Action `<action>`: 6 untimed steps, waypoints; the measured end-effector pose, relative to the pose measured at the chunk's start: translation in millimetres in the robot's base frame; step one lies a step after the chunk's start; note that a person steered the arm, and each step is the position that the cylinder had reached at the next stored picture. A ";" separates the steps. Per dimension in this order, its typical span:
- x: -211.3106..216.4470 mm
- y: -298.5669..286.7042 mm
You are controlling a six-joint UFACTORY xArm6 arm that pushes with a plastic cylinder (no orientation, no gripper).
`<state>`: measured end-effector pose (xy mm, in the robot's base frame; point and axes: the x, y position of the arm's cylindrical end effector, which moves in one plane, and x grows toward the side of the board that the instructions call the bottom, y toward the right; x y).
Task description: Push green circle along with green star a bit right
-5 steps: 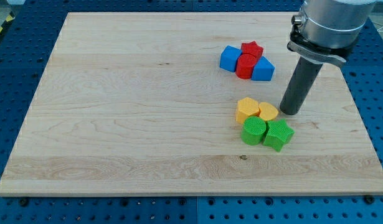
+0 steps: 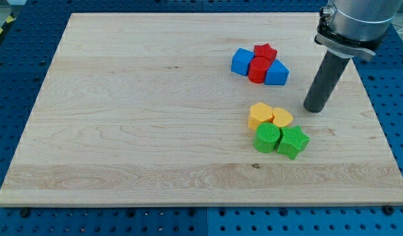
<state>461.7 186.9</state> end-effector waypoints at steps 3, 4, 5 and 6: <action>-6.2 -51.7; -21.8 -81.6; -28.9 -103.1; -28.9 -132.3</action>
<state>432.8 54.6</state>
